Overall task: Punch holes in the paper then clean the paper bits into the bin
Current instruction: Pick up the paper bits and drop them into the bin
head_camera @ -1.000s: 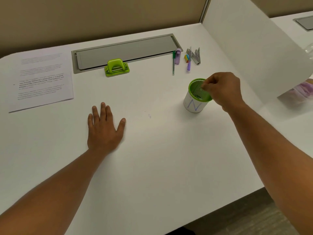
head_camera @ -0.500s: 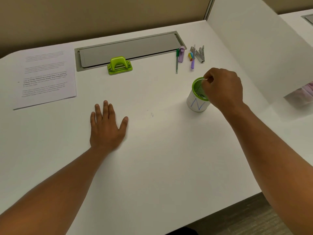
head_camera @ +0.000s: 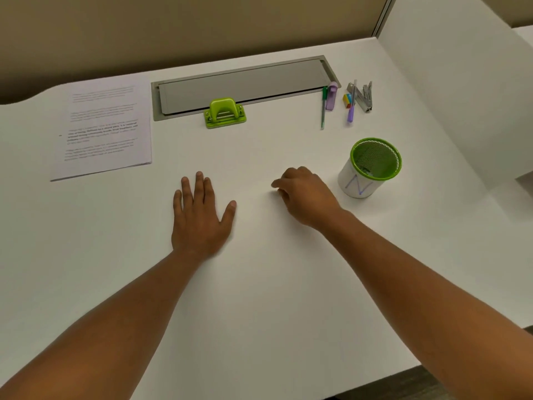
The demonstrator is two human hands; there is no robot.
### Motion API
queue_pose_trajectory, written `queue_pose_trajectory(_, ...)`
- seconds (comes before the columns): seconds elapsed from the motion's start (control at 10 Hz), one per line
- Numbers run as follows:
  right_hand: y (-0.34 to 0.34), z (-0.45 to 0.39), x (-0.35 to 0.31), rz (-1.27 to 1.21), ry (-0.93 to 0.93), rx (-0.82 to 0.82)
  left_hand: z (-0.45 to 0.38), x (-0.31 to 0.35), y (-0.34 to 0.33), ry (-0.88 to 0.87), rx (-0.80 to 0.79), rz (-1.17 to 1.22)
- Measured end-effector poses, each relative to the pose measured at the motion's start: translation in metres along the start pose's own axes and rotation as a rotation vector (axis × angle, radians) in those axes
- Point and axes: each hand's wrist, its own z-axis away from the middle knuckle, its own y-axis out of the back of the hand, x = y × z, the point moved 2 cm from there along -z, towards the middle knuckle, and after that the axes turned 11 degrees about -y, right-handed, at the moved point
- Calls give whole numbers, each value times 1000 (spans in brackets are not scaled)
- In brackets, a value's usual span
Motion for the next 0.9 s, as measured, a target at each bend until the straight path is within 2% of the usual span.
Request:
queue_pose_trajectory(0.2, -15, -1, -4, 178, 129, -4, -1, 1, -1, -8, 11, -6)
queue_pose_trajectory(0.3, -17, 20, 6, 171, 159, 21, 0, 1, -1, -8, 25, -9)
queue_pose_trajectory(0.4, -19, 28, 11, 130, 127, 33, 0, 1, -2, -7, 19, -14)
queue_pose_trajectory(0.6, -23, 19, 1, -6, -60, 30, 0, 1, -1, -3, 4, 5)
queue_pose_trajectory(0.9, -24, 14, -13, 133, -160, -4, 0, 0, 0, -7, 0, 11)
